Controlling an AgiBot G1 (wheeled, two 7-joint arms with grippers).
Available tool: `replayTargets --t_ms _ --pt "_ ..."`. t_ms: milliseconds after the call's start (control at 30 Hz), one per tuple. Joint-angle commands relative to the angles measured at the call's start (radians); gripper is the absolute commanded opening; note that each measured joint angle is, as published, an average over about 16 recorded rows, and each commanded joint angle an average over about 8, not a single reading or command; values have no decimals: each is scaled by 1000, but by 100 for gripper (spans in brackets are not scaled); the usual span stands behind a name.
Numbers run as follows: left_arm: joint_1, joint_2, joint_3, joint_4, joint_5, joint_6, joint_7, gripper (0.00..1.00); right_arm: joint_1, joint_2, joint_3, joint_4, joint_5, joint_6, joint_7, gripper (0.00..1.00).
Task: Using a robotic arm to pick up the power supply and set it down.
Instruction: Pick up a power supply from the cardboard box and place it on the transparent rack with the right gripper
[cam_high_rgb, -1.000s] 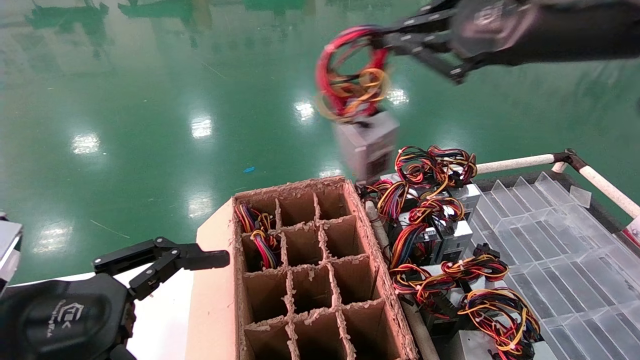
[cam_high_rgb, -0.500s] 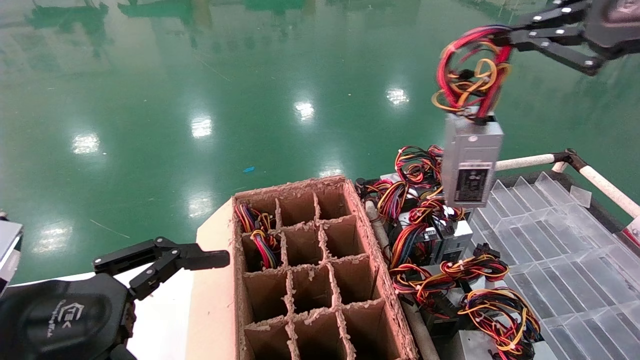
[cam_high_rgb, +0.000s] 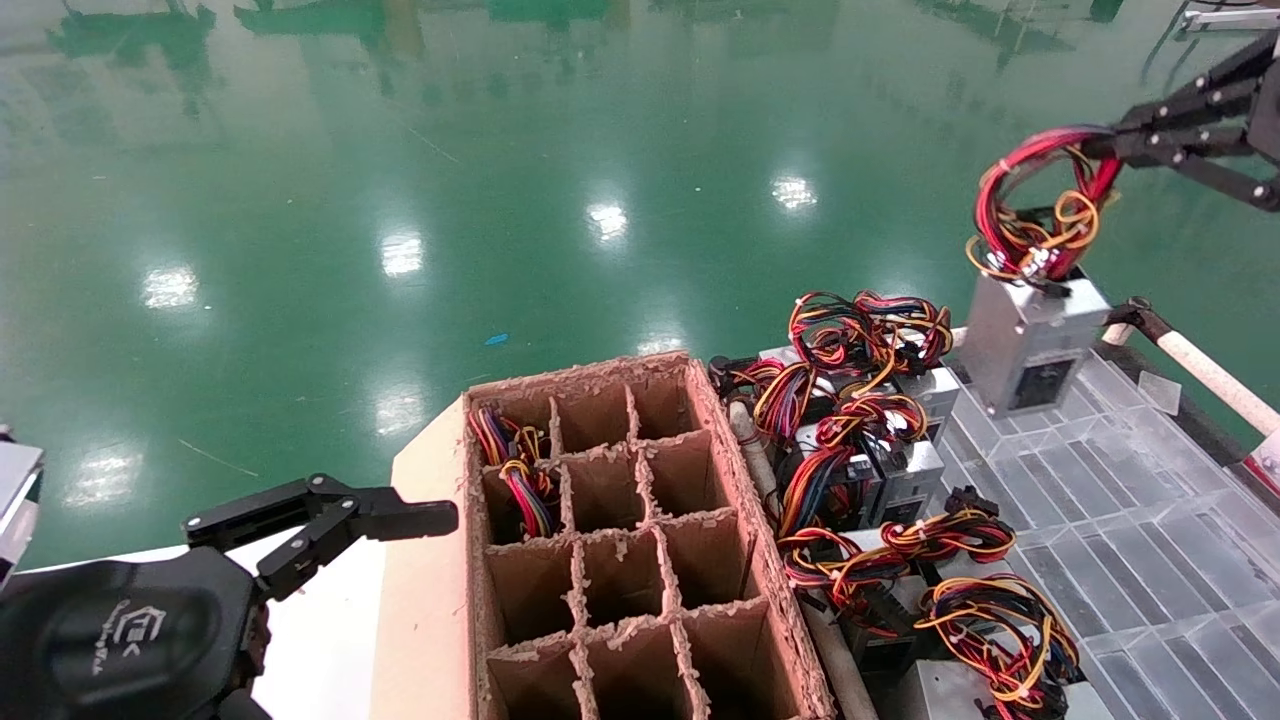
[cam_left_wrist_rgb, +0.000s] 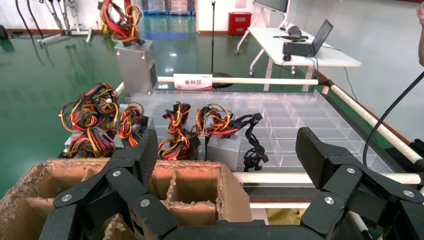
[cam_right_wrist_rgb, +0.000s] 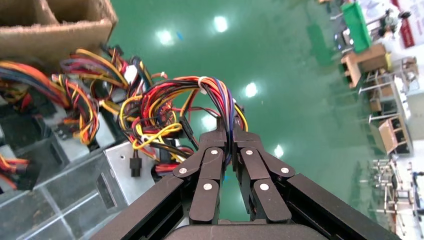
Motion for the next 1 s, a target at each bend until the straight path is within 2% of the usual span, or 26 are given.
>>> replayTargets --t_ms 33,667,833,1000 --pt "0 0 0 0 0 0 0 100 -5 1 -8 -8 -11 14 -5 0" --pt "0 0 0 0 0 0 0 100 -152 -38 -10 -70 -15 117 -15 0" --pt "0 0 0 0 0 0 0 100 -187 -52 -1 -72 -2 182 -14 0" --pt "0 0 0 0 0 0 0 100 -224 -72 10 -74 14 284 -10 0"
